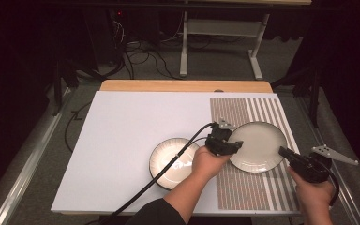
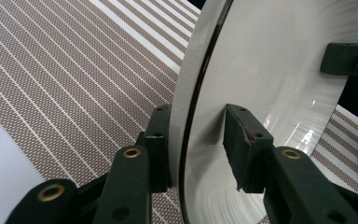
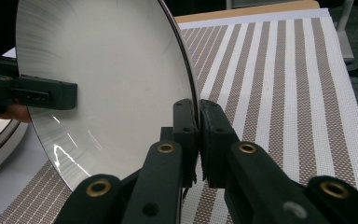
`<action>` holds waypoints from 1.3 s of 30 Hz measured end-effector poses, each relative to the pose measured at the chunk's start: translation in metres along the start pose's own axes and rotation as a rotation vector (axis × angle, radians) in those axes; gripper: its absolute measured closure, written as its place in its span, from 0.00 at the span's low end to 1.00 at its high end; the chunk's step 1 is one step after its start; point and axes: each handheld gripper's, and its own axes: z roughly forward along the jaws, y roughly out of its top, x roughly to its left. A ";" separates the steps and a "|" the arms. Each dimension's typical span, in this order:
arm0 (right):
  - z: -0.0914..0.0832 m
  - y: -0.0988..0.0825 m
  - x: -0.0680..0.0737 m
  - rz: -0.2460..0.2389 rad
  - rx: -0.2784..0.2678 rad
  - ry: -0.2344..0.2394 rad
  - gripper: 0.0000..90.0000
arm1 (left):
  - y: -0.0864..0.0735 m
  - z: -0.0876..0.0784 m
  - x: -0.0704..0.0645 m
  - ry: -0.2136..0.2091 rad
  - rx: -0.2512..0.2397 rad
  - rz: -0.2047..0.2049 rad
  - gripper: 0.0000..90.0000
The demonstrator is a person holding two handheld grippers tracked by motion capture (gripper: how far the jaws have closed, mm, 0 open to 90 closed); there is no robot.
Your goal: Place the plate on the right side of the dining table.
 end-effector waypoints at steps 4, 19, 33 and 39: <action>0.001 -0.001 0.001 0.002 0.004 -0.001 0.98 | 0.000 0.000 0.000 0.008 0.006 0.000 0.70; 0.003 -0.004 0.002 -0.014 0.022 -0.025 0.97 | -0.003 0.004 -0.001 0.026 0.032 -0.003 0.69; 0.004 -0.003 0.004 -0.021 0.016 -0.019 0.98 | -0.002 0.007 -0.002 0.088 0.048 0.001 0.60; 0.005 -0.001 0.008 -0.036 0.017 -0.029 0.98 | 0.001 -0.004 -0.002 0.089 0.000 0.008 0.46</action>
